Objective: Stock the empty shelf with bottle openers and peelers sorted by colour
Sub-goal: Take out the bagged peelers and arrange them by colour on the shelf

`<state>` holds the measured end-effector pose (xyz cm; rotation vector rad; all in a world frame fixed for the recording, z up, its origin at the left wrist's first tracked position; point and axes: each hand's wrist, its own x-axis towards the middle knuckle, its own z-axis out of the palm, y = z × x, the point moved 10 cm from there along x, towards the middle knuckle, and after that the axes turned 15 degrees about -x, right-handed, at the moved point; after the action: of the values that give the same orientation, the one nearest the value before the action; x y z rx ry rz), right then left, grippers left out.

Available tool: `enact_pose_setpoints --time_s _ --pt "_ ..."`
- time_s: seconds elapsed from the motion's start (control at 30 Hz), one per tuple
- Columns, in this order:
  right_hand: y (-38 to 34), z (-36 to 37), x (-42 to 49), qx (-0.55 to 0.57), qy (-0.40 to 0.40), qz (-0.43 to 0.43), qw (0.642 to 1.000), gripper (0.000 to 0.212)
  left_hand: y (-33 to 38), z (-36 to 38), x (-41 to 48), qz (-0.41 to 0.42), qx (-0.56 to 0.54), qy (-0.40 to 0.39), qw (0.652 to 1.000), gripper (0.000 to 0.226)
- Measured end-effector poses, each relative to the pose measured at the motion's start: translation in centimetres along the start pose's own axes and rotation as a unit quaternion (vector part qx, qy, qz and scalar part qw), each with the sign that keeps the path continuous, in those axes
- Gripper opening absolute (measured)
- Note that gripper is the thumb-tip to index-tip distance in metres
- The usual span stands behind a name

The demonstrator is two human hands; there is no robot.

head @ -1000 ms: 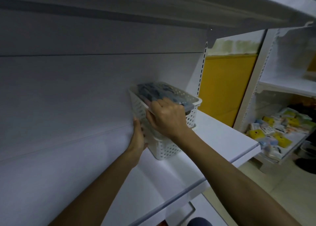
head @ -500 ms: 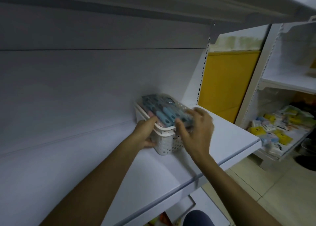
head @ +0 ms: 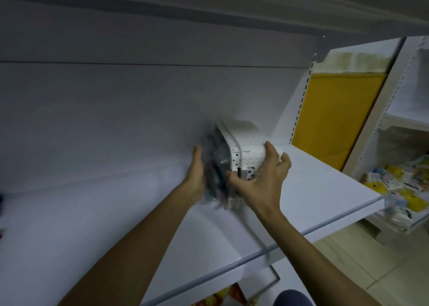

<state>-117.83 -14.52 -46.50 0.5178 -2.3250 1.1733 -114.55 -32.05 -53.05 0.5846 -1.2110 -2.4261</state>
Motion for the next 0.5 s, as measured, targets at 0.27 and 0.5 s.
enact_pose_setpoints --time_s 0.27,0.5 --pt "-9.8 1.7 -3.6 -0.259 -0.048 -0.376 0.889 0.099 1.6 -2.6 -1.3 0.097 0.268 -0.041 0.958 0.036" --pt "-13.7 1.1 -4.7 -0.310 0.002 -0.504 0.806 0.096 5.9 -5.5 -3.1 0.287 0.321 0.023 0.902 0.070"
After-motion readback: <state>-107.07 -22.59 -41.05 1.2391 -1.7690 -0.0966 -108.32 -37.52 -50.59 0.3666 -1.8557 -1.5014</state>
